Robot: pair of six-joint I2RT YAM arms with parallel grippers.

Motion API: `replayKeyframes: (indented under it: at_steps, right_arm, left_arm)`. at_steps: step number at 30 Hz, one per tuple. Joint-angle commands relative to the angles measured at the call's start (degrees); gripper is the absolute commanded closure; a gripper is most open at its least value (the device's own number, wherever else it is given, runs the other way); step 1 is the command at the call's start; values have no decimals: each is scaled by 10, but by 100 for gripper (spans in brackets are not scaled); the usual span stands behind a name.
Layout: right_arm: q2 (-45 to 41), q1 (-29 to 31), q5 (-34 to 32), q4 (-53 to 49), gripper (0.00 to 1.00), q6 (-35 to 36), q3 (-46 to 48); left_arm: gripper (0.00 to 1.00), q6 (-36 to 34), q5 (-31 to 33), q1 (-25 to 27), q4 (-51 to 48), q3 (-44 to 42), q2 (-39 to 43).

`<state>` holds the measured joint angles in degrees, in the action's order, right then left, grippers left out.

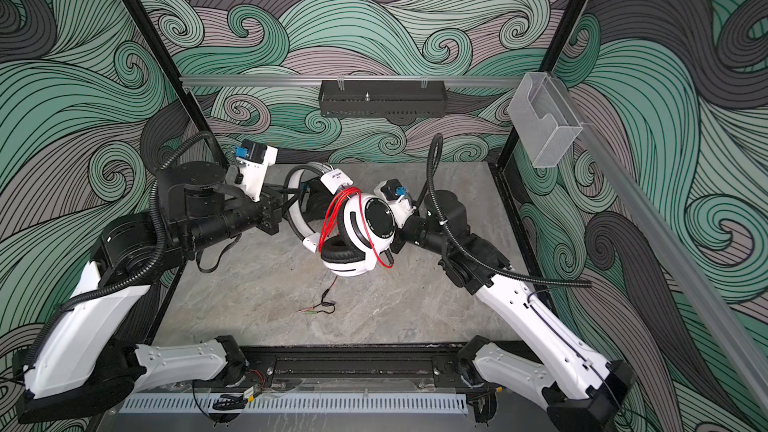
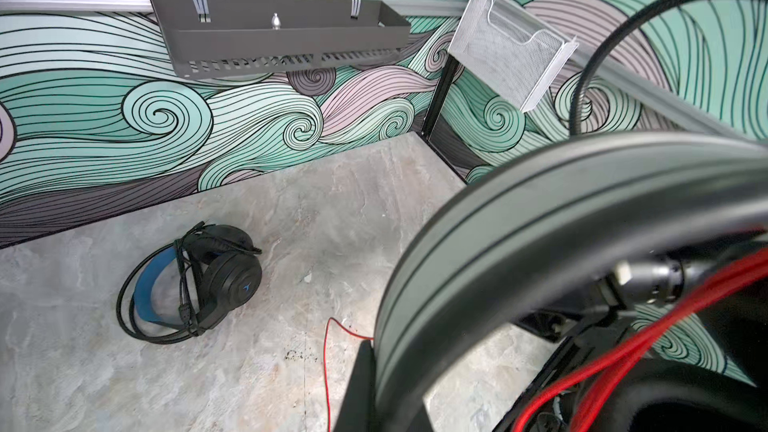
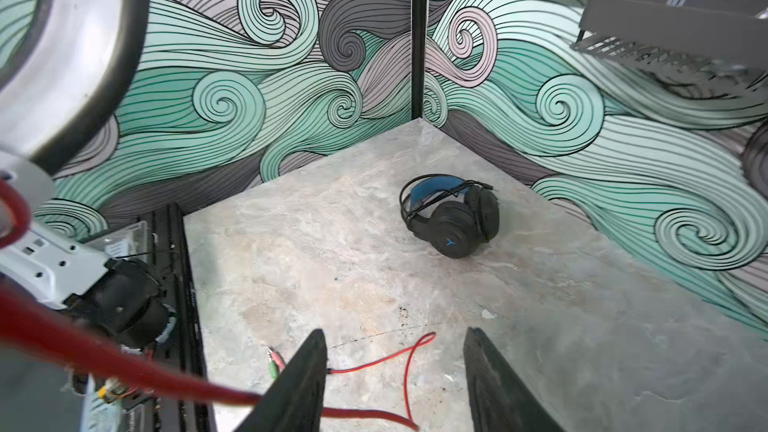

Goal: Wrap the headphones

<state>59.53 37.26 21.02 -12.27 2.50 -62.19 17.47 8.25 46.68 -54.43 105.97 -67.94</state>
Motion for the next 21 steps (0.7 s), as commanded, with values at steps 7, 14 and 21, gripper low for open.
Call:
replayKeyframes:
  at_steps: [7, 14, 21]
  right_arm:
    - [22, -3, 85, 167, 31, -126, 67]
    - [43, -3, 109, 218, 26, -147, 96]
    - [18, -3, 95, 181, 25, -112, 120]
  left_arm:
    - [100, 70, -22, -11, 65, 74, -20]
    - [100, 93, -35, -17, 96, 94, -38]
    - [100, 102, -37, -32, 98, 104, -40]
